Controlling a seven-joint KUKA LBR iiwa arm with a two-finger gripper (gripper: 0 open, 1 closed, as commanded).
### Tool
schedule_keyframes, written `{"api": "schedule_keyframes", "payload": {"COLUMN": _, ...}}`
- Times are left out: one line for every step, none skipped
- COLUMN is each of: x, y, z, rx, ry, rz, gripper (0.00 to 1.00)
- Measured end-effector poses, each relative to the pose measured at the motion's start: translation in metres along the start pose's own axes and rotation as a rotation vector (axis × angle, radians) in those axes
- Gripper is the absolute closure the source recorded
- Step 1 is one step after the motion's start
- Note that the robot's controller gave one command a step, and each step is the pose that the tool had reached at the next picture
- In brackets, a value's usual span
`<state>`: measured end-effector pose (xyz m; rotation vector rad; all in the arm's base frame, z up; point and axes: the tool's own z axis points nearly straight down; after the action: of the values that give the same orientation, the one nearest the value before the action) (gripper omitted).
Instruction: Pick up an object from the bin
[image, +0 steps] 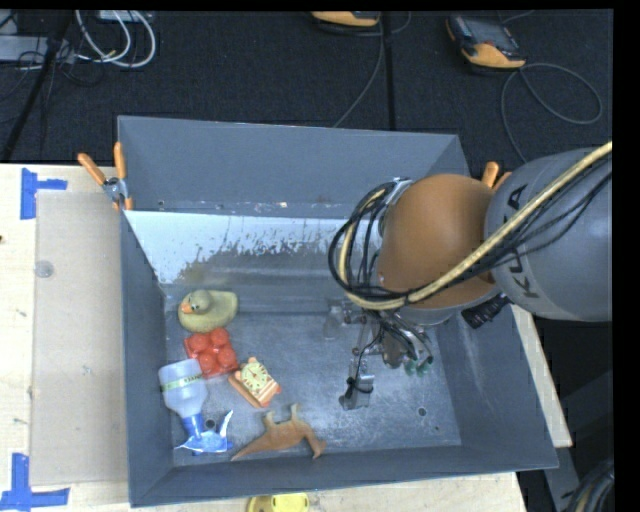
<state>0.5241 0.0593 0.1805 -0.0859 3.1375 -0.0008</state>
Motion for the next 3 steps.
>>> {"api": "schedule_keyframes", "payload": {"x": 0.017, "y": 0.034, "z": 0.052, "rx": -0.001, "ry": 0.002, "rz": -0.140, "gripper": 0.00}}
{"api": "schedule_keyframes", "payload": {"x": 0.030, "y": 0.053, "z": 0.083, "rx": -0.002, "ry": 0.011, "rz": -0.178, "gripper": 0.00}}
{"api": "schedule_keyframes", "payload": {"x": 0.028, "y": 0.083, "z": 0.092, "rx": -0.002, "ry": 0.005, "rz": -0.394, "gripper": 1.00}}
